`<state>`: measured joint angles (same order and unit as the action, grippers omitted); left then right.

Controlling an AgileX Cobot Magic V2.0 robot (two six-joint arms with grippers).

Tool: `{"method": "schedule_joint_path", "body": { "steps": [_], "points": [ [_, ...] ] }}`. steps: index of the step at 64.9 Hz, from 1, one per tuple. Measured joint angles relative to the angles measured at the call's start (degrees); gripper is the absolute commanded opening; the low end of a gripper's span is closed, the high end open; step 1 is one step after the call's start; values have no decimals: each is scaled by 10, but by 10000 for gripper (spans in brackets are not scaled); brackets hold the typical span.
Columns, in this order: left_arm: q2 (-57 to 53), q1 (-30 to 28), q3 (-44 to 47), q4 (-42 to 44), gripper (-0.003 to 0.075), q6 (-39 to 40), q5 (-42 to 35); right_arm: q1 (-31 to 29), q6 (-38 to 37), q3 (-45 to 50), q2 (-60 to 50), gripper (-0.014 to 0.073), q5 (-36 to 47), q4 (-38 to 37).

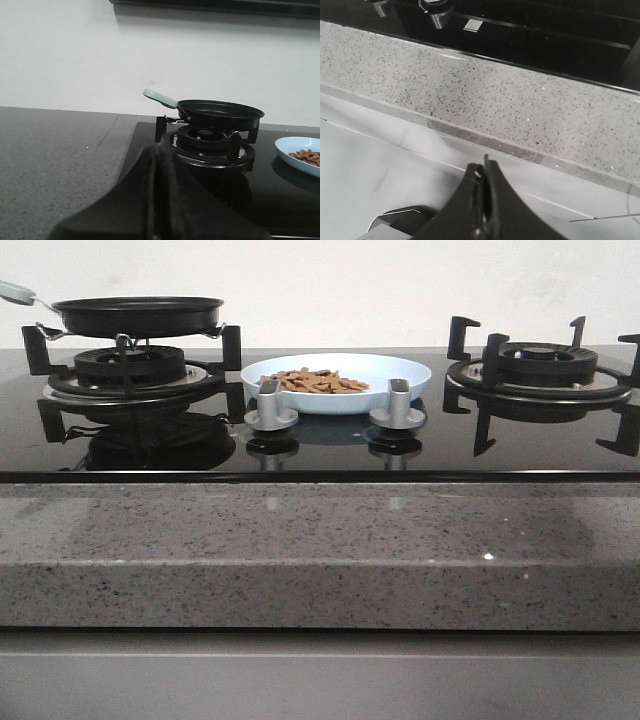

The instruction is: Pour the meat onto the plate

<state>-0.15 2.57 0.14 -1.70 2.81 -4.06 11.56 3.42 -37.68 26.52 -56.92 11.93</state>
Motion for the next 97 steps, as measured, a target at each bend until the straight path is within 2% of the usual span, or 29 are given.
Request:
{"method": "schedule_joint_path", "body": {
  "steps": [34,42,54,63,76,97],
  "points": [
    [0,0,0,0,-20,0,-3,-2,0,6,-21,-115,8,-12],
    [0,0,0,0,-20,0,-3,-26,0,55,-71,-115,99,-41],
    [0,0,0,0,-20,0,-3,-71,1,198,-172,-115,307,-57],
    [0,0,0,0,-20,0,-3,-83,1,292,-232,-115,400,-58],
    [0,0,0,0,-20,0,-3,-83,1,383,-269,-115,490,-58],
    [0,0,0,0,-20,0,-3,-109,1,392,-272,-115,514,-58]
  ]
}}
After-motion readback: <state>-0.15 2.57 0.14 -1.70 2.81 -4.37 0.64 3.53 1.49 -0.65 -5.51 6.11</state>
